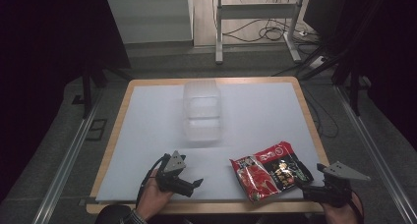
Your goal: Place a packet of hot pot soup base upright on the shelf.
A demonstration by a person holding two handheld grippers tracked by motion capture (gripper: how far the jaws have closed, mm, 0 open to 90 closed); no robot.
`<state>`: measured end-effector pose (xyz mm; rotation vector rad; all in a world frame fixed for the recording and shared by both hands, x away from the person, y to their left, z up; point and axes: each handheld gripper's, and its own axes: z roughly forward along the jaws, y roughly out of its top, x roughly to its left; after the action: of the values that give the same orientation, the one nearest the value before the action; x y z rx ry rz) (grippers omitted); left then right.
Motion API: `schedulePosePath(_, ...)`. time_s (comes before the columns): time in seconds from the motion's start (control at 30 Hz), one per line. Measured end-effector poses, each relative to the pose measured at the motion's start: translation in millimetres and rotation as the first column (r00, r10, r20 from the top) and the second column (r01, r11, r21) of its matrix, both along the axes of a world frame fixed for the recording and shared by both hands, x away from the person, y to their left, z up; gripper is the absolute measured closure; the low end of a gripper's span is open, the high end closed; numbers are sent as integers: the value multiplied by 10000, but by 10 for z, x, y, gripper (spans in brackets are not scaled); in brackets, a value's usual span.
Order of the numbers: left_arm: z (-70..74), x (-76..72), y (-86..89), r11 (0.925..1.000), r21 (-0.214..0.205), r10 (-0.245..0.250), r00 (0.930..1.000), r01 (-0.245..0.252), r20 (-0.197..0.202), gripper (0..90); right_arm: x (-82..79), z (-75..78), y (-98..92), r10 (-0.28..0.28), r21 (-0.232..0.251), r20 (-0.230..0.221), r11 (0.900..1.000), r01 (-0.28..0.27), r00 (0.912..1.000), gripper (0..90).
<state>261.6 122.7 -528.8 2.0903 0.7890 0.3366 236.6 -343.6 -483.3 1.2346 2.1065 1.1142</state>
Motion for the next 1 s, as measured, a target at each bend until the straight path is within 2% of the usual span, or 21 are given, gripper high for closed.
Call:
schedulePosePath(0.1, -10, 11, 4, 9999, 113, 102, 9999, -102, -41, 0, -4, 8, -7, 190, 236, 51, 9995, -191, 9998, 39)
schedulePosePath(0.2, -3, 13, 16, 9998, 45, 199, 9998, -199, -81, 0, -8, 14, -5, 263, 275, 102, 9993, -266, 9996, 36)
schedulePosePath(0.43, 20, 23, 35, 9995, -20, 301, 9995, -301, -125, 8, 10, -11, 21, 425, 74, 9, 9991, -425, 9991, 34)
schedulePosePath(0.6, 11, 19, 15, 9992, 151, 368, 9992, -366, -134, 2, 13, -11, 21, 428, 78, 25, 9991, -428, 9991, 34)
schedulePosePath(0.73, 38, 11, -6, 9995, 212, 224, 9997, -222, -57, 2, 19, -18, 28, 478, 55, -37, 9988, -478, 9988, 34)
schedulePosePath(0.83, 69, 1, -17, 10000, 26, -66, 10000, 66, -10, 7, 27, -22, 33, 497, 55, -29, 9987, -497, 9988, 34)
schedulePosePath(1.0, 126, -21, -118, 9994, 132, -334, 9994, 334, 16, 43, 32, -22, 29, 526, 104, -33, 9986, -526, 9986, 34)
